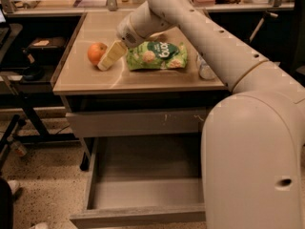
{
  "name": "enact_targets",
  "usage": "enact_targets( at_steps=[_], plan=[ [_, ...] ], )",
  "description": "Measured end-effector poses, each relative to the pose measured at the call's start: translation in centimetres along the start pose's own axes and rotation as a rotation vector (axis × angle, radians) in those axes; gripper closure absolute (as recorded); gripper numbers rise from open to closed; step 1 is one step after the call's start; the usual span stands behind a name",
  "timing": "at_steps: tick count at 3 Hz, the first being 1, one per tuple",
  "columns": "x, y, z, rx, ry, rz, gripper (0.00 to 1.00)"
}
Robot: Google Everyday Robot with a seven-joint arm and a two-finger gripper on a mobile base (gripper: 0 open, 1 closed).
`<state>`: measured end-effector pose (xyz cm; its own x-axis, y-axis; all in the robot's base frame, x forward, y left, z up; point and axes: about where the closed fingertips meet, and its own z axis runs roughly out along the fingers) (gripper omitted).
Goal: Place orange into middle drawer
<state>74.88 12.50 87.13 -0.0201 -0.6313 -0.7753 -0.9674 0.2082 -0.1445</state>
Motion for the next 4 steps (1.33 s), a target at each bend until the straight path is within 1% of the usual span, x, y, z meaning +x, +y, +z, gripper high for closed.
enact_targets(
  at_steps=[1, 2, 3, 4],
  plan=[
    [-0.5, -0.5, 3.1, -0.032, -0.001, -0.022, 0.00],
    [-0.8, -0.7, 5.0, -0.049, -0.004, -0.026, 0.00],
    [-0.8, -0.8, 5.1, -0.049, -0.005, -0.026, 0.19],
    [-0.8, -0.8, 5.1, -0.050, -0.005, -0.026, 0.42]
  ],
)
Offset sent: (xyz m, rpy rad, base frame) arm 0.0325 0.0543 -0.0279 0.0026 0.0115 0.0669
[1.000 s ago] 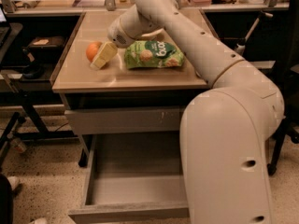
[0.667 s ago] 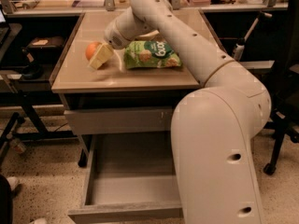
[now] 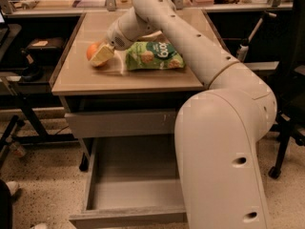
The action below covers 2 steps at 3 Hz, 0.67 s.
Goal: Place orange into middle drawer
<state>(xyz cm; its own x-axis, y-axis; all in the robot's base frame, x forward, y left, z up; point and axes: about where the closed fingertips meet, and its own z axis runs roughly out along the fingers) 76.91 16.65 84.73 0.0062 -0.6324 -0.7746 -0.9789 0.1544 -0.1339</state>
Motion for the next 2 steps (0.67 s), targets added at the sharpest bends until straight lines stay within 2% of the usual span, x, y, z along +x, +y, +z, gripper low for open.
enact_targets(
  at_steps=[2],
  plan=[
    [0.00, 0.00, 0.01, 0.000, 0.000, 0.000, 0.88]
  ],
)
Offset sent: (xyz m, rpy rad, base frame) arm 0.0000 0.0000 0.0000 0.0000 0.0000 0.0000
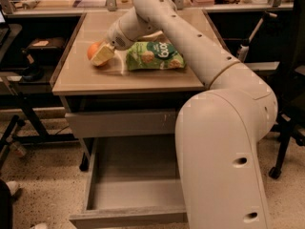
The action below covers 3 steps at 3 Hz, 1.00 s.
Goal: Place orange into middle drawer
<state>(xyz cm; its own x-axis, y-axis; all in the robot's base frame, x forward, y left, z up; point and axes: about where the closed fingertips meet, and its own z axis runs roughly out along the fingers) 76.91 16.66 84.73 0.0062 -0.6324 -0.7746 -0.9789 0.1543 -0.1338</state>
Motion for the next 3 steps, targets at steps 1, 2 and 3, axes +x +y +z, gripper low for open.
enact_targets(
  at_steps=[1, 2, 3],
  plan=[
    [0.0, 0.0, 0.0, 0.000, 0.000, 0.000, 1.00],
    [0.0, 0.0, 0.0, 0.000, 0.000, 0.000, 1.00],
    [-0.2, 1.2, -0.8, 0.015, 0.009, 0.006, 1.00]
  ],
)
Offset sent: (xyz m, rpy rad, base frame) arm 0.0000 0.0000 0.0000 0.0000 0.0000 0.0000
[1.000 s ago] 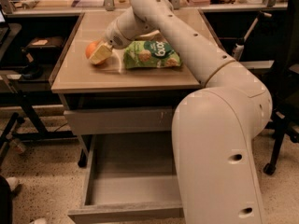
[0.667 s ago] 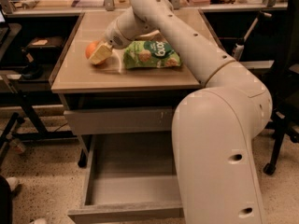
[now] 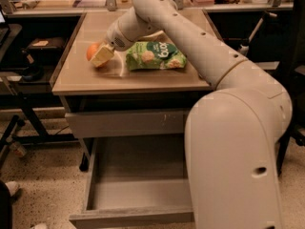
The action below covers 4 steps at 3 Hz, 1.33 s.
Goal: Place orange into middle drawer
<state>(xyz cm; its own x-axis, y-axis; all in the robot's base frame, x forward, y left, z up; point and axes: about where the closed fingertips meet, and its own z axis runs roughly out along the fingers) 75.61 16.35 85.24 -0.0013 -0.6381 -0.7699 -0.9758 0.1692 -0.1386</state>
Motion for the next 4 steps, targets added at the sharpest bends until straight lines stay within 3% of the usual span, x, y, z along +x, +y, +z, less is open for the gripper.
enact_targets(
  at_steps=[1, 3, 4],
  plan=[
    [-0.7, 2.3, -3.4, 0.065, 0.007, 0.031, 1.00],
    [-0.5, 9.1, -9.5, 0.190, 0.013, 0.138, 1.00],
    [2.4, 11.7, -7.6, 0.151, 0.069, 0.155, 1.00]
  ],
)
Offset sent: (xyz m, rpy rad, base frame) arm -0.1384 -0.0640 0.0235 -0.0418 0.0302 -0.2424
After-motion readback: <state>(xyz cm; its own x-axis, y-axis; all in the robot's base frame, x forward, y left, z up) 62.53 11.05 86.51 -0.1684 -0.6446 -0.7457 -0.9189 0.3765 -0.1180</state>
